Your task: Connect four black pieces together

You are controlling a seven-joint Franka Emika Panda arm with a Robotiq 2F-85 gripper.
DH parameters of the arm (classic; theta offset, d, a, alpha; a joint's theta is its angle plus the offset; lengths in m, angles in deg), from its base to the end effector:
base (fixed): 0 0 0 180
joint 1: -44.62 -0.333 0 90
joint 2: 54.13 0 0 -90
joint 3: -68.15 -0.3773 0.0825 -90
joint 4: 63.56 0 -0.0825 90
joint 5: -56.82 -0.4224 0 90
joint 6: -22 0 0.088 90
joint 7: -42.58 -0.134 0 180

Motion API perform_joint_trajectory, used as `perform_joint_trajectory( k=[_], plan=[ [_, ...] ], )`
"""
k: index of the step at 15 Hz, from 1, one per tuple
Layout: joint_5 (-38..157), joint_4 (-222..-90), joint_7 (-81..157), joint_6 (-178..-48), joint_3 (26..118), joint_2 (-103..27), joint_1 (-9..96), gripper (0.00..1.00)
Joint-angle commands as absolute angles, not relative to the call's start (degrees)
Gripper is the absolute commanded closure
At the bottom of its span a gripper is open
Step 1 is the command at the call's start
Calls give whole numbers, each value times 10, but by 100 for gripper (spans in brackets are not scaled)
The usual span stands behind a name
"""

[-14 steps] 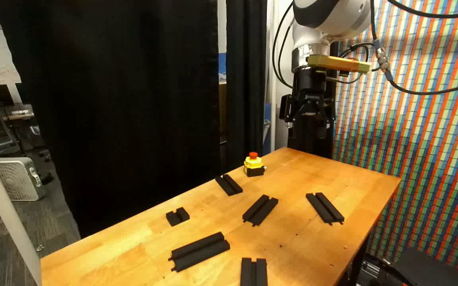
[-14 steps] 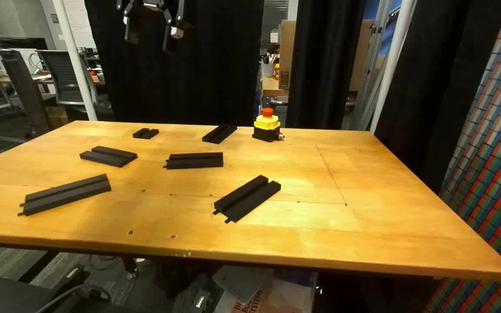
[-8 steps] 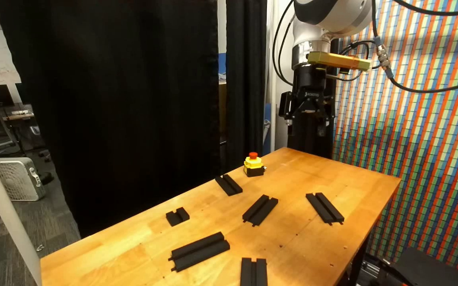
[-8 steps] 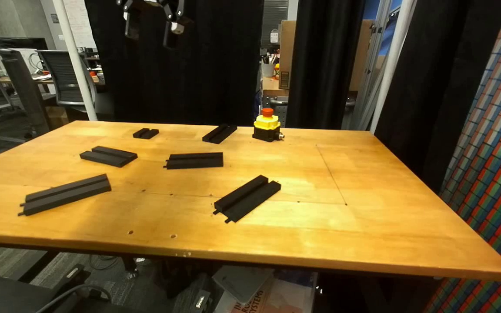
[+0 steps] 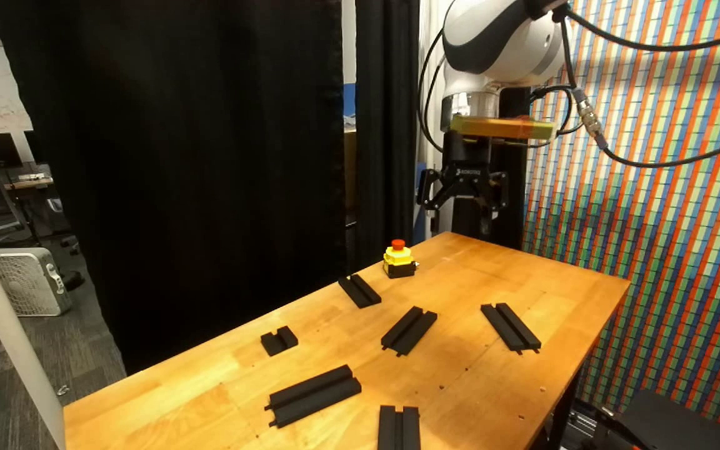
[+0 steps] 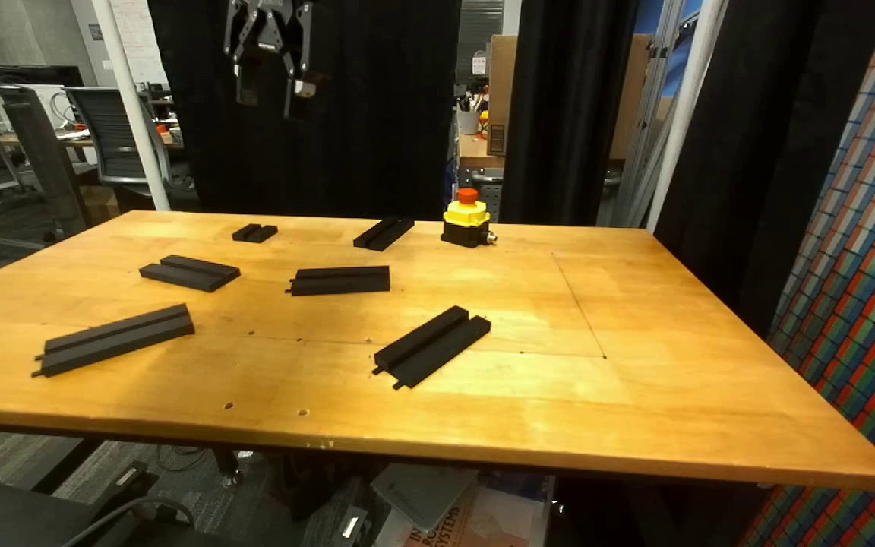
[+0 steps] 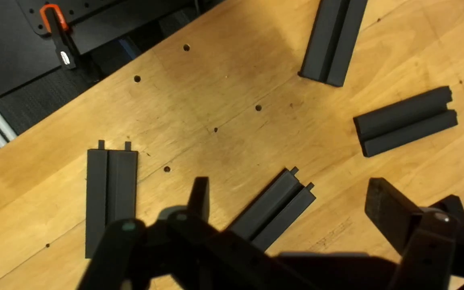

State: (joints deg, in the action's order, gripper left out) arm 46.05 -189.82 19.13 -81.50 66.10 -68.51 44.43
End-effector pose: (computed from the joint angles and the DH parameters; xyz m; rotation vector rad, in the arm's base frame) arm 0.4760 0.0400 0.4942 -2.9270 0.6382 0.2705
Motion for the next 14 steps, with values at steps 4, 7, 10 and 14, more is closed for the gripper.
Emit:
perform_joint_trajectory(
  k=[4, 7, 10, 14],
  plan=[
    [442, -1948, 5, -1004, 625, -622, 444, 0],
    [446, -1974, -78, -1095, 624, -589, 440, 0],
    [463, -1989, -170, -1169, 627, -553, 435, 0],
    [508, -1984, -297, -1227, 635, -500, 424, 0]
  ],
)
